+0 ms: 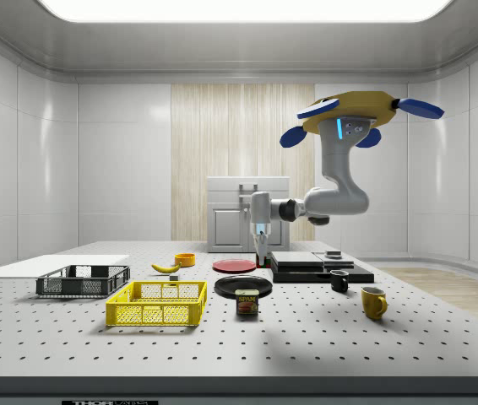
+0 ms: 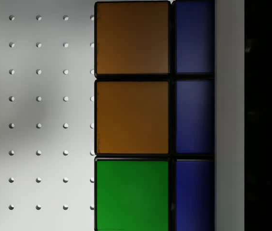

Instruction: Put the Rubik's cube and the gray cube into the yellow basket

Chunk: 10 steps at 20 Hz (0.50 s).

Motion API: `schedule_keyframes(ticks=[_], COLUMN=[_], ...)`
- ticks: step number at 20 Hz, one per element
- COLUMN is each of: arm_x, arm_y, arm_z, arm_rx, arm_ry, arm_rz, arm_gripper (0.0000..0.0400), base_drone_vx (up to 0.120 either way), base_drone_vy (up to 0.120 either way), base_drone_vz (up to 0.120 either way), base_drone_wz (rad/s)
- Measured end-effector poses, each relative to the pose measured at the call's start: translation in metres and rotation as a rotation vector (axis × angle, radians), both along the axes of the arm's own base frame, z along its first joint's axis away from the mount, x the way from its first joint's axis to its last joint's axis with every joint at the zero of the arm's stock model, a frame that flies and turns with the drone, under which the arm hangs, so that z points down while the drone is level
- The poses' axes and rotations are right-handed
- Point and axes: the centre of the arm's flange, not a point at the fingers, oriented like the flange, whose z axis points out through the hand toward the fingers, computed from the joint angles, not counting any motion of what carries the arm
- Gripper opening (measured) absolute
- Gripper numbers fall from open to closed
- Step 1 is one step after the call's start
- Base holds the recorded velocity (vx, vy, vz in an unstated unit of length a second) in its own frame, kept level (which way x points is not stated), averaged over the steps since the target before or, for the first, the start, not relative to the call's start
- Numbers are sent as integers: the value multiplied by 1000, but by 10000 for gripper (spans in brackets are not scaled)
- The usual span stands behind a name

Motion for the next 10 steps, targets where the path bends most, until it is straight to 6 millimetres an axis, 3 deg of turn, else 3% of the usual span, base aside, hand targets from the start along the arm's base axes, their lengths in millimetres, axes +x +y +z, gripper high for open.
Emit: schedule_keyframes(ticks=[10], arm_x=[0], arm_y=[0], arm_z=[0], arm_rx=[0], arm_ry=[0], arm_rz=[0], arm_gripper=[325], base_drone_vx=[120], base_drone_vy=[0], base_drone_vz=[0], base_drone_wz=[0])
